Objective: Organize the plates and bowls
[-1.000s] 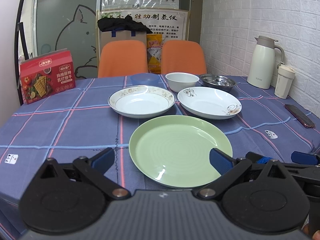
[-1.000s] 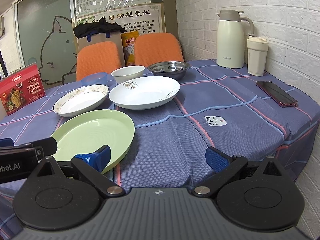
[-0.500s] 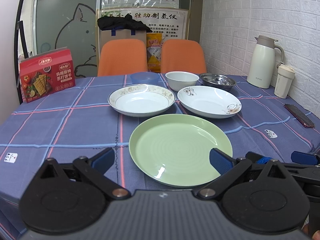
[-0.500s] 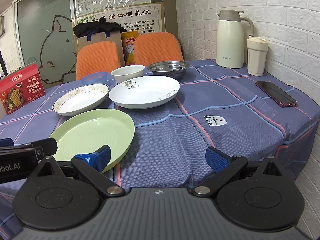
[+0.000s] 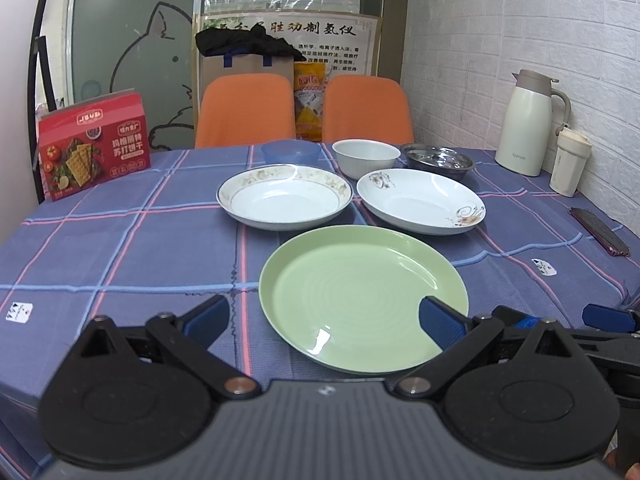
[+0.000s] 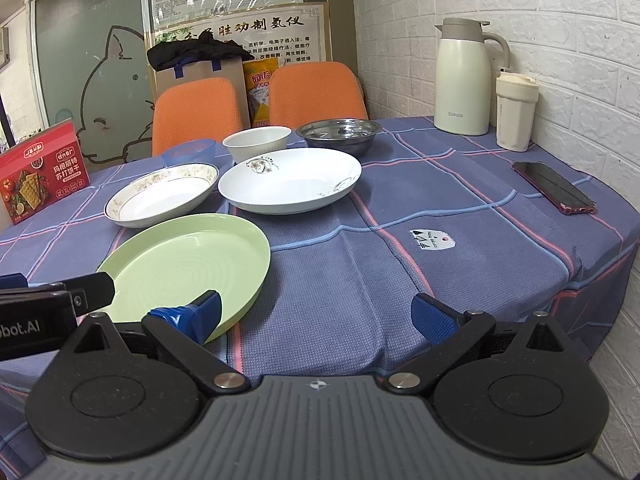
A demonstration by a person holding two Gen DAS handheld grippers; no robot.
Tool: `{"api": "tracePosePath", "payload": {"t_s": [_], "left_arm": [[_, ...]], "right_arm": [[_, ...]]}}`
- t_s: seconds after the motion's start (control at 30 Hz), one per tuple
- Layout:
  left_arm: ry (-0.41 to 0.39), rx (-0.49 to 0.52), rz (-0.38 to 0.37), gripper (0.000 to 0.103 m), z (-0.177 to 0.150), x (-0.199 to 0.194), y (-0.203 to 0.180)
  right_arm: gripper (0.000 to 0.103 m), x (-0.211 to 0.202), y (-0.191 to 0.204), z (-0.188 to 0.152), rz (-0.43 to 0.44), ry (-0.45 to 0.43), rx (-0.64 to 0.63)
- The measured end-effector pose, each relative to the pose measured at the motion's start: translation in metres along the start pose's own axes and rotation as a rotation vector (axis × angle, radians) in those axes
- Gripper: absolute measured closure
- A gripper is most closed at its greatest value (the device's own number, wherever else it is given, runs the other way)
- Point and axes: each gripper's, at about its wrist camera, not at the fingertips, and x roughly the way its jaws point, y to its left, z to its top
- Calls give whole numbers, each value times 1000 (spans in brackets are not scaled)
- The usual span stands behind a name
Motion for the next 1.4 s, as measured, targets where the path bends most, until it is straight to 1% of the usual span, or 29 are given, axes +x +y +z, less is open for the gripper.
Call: {"api": "tracePosePath", "payload": {"t_s": [0.27,0.43,0.5,0.6,0.77,0.9,1.0,1.07,1.17,1.23,1.33,1.4], "left_arm": [[13,1,-1,4,4,6,4],[13,-27,13,4,12,14,27],[35,-57,18,4,15,25,41],[78,-88,19,4,18,42,54],[141,-61,-20,4,25,70,51],[182,-34,-17,4,27,91,47],[208,-35,-24,4,27,103,50],[218,-45,-41,4,27,107,54],[229,-41,-53,4,25,113,55],[241,-34,-60,4,24,116,55],[238,6,-51,4,21,116,50],[237,31,-49,4,20,115,45]], "right_arm": [[14,5,1,2,10,6,4],[14,9,4,2,35,0,-5],[14,14,7,2,56,7,-7],[14,30,13,4,84,43,-25],[14,57,22,13,87,84,-48],[14,74,32,16,98,124,-88],[13,85,38,16,119,157,-116],[14,86,42,14,121,142,-148],[13,87,38,14,145,132,-154],[12,85,34,9,172,95,-172],[12,81,26,1,213,34,-202],[12,81,25,3,221,39,-207]]}}
